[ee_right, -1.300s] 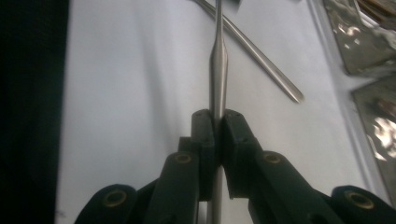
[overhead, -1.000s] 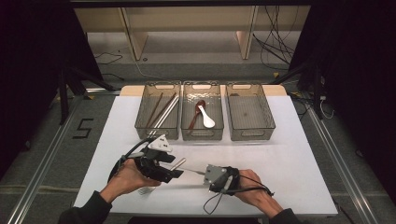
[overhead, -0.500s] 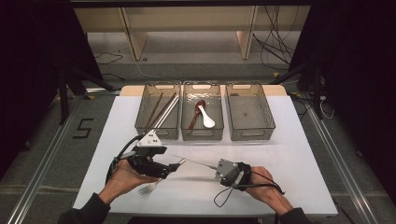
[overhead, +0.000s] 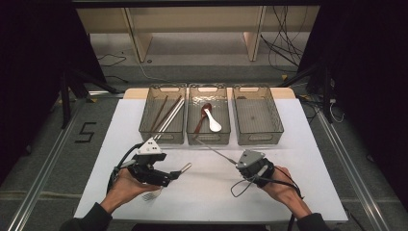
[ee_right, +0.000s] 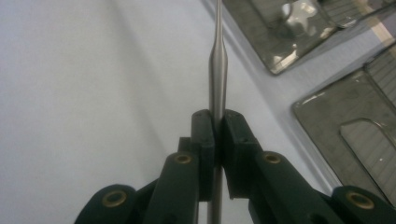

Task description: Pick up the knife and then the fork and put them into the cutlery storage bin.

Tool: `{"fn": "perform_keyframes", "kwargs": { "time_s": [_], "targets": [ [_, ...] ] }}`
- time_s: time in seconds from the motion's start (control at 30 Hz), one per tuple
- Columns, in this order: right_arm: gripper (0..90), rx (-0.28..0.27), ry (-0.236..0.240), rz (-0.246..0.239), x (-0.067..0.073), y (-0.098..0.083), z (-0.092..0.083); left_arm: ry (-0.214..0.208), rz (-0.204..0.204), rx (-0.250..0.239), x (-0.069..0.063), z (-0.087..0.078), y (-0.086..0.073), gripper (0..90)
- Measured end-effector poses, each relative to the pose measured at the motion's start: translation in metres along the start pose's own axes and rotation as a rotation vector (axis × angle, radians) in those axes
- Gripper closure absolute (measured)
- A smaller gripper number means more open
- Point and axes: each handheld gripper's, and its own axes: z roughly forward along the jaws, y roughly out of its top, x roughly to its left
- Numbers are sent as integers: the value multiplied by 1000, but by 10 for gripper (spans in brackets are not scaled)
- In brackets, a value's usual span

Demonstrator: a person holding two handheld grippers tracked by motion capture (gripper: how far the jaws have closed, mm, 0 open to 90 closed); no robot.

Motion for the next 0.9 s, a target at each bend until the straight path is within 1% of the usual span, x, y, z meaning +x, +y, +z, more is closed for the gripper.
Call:
{"fn": "perform_keyframes", "kwargs": {
  "time_s": [0.07,0.2,0.33,0.4,0.47,0.53,0.67,0.7,0.77,0.83,0.9],
  "targets": [
    [845,-8,-3,21,-4,0,-2,14,3,-1,2,0,-2,165],
    [845,-17,-10,55,-12,2,-7,25,-9,-9,6,-2,-5,159],
    [845,-21,-23,67,-19,4,-10,35,-17,-17,9,-4,-8,159],
    [846,-25,-28,81,-23,6,-11,43,-11,-17,10,-4,-9,160],
    [846,-29,-37,106,-29,7,-11,48,-12,-16,10,-5,-10,159],
    [846,-36,-40,143,-37,8,-13,47,-13,-16,11,-6,-10,159],
    [845,-53,-53,213,-56,14,-16,50,-14,-20,11,-7,-11,160],
    [845,-54,-57,235,-60,16,-16,50,-13,-19,11,-7,-11,159],
    [845,-51,-52,275,-71,21,-17,44,-5,-14,11,-7,-11,160],
    [845,-49,-48,299,-80,24,-16,45,-7,-15,11,-7,-12,160],
    [845,-41,-57,323,-88,27,-15,48,-5,-14,11,-7,-13,160]
  ]
}}
